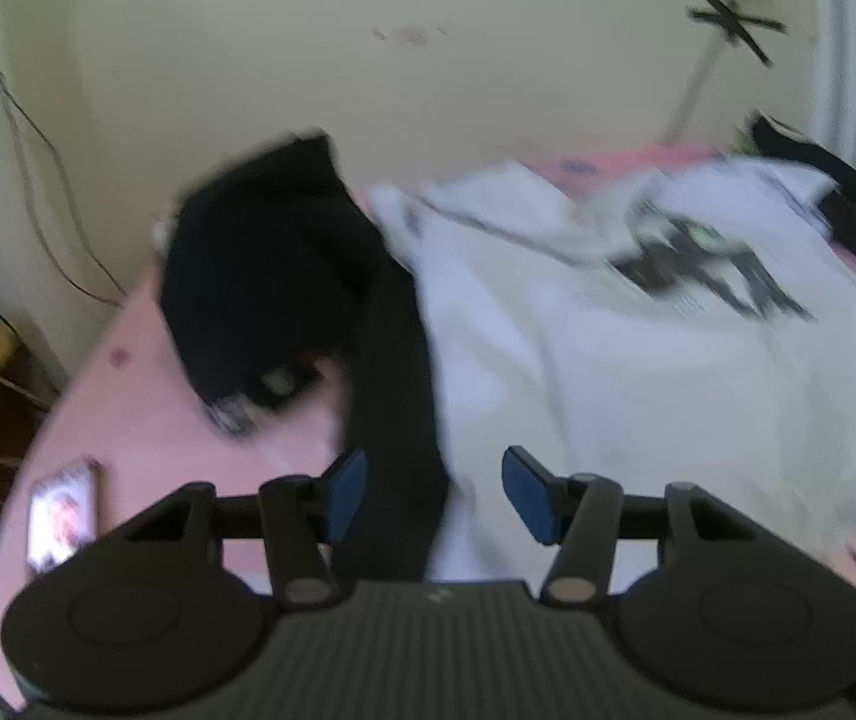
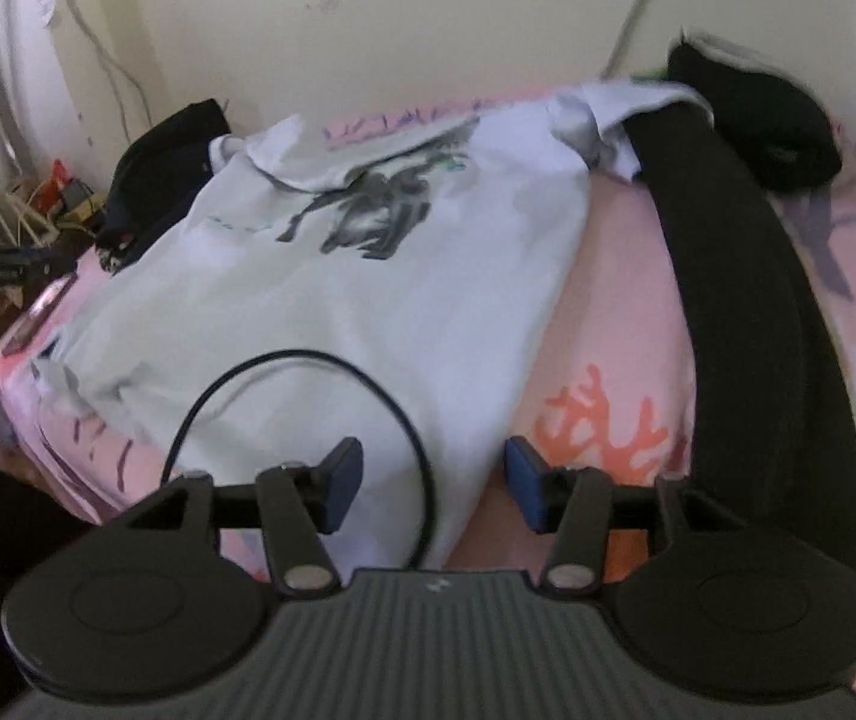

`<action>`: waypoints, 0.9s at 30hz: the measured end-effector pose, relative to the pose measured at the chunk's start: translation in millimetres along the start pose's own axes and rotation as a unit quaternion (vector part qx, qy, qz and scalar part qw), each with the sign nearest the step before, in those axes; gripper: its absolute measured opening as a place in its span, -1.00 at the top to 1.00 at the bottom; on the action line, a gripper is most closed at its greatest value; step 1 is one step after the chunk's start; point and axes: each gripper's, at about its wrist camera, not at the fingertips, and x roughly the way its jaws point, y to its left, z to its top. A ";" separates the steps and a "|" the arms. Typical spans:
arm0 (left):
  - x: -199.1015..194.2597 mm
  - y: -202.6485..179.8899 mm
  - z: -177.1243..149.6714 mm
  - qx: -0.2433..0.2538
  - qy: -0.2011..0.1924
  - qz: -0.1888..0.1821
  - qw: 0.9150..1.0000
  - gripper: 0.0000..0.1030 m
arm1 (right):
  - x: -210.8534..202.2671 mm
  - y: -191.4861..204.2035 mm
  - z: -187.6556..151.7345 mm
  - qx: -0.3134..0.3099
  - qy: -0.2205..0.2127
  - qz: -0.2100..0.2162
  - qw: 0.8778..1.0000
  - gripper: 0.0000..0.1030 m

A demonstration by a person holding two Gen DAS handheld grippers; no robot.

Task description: Fold small clothes

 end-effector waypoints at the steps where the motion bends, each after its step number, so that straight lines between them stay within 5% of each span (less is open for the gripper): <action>1: 5.4 -5.2 -6.0 0.002 0.011 -0.001 1.000 -0.01 | 1.4 6.6 -3.9 -0.009 -0.006 -0.001 1.000 0.13; 3: 13.4 -7.0 -20.3 0.001 0.037 0.005 0.999 0.20 | 3.8 14.3 -5.9 -0.017 -0.018 -0.009 1.000 0.82; 5: 16.6 -7.1 -30.8 -0.005 0.038 -0.013 0.999 0.82 | 0.3 17.2 -1.2 -0.028 -0.018 -0.032 0.999 0.99; 6: 13.7 -8.1 -32.0 -0.006 0.041 -0.017 0.999 0.90 | -5.3 12.9 1.2 -0.019 -0.022 -0.037 0.999 1.00; 10: -15.9 -13.4 -31.8 -0.009 0.022 -0.073 0.997 0.90 | -47.2 -2.6 8.9 -0.025 -0.048 -0.096 0.994 1.00; 14: -24.8 -5.3 -40.5 -0.012 0.014 -0.051 0.999 0.64 | -50.1 -11.2 6.9 -0.044 0.019 -0.075 0.996 0.96; 16: -33.5 17.2 -42.2 -0.044 0.001 -0.017 0.999 0.44 | -53.2 -14.3 11.2 -0.064 0.032 -0.067 0.995 0.65; 17: -36.8 24.8 -44.0 -0.057 -0.001 0.009 0.998 0.40 | -59.9 -17.6 15.9 -0.070 0.021 -0.065 0.995 0.21; 18: -35.1 34.1 -43.5 -0.069 0.001 0.035 0.997 0.32 | -69.3 -21.8 23.7 -0.077 0.000 -0.070 0.995 0.14; 22: -8.8 58.6 -39.2 -0.101 0.018 0.060 0.993 0.18 | -96.5 -44.2 77.6 -0.052 -0.076 -0.110 0.990 0.12; 24: 8.0 59.4 -36.7 -0.100 0.029 0.050 0.993 0.01 | -94.3 -47.8 111.0 -0.030 -0.107 -0.098 0.989 0.11; 27: 29.3 52.2 -38.1 -0.089 0.034 0.056 0.994 0.04 | -56.8 -27.7 157.3 -0.033 -0.115 -0.048 0.992 0.07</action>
